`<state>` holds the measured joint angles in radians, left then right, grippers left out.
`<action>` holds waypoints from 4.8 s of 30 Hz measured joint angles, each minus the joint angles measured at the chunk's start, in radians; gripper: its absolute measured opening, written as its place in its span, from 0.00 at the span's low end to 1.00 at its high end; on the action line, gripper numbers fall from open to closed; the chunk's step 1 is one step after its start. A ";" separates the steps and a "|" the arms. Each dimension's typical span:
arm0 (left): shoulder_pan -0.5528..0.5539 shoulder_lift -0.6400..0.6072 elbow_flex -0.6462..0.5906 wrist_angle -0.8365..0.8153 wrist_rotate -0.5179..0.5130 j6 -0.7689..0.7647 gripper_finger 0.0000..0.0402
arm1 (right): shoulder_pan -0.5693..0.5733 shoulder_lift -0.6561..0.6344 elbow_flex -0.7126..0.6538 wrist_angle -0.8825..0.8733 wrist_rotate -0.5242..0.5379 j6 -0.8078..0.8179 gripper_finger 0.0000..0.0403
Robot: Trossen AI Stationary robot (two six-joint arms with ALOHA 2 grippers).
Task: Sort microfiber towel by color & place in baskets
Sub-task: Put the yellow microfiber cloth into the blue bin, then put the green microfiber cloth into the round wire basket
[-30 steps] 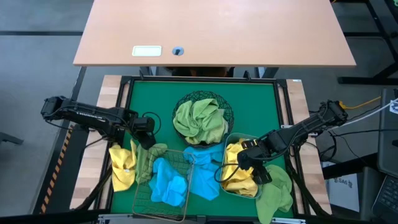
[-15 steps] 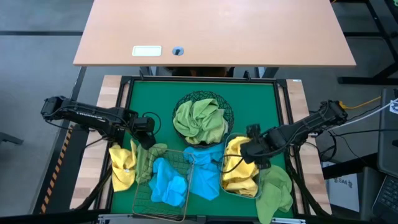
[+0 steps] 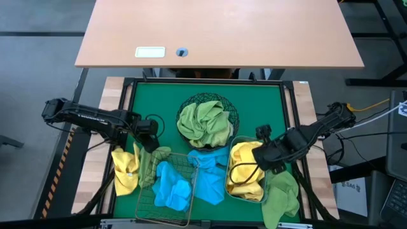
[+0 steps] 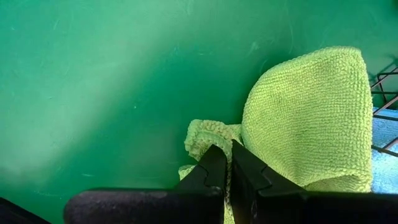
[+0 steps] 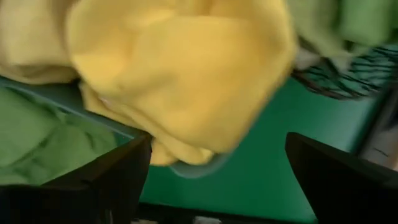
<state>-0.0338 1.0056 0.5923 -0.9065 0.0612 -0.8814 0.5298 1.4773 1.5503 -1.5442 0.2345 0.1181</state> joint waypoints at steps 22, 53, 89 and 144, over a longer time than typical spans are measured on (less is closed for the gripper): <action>0.000 0.000 0.578 -0.268 -0.334 0.120 0.00 | 0.000 -0.136 0.046 0.027 0.176 -0.013 0.92; 0.048 0.111 0.918 0.907 -0.371 0.833 0.00 | 0.000 -0.139 0.045 0.097 0.173 -0.122 0.92; 0.159 0.615 0.917 0.450 -0.178 0.776 0.00 | 0.000 -0.272 -0.381 0.528 0.032 -0.097 0.92; 0.113 0.736 0.917 0.294 -0.334 0.727 0.25 | 0.181 -0.266 -0.336 0.433 -0.327 0.423 0.92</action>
<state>0.0796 1.7419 1.5089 -0.6127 -0.2724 -0.1547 0.7106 1.2115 1.2148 -1.1117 -0.0926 0.5409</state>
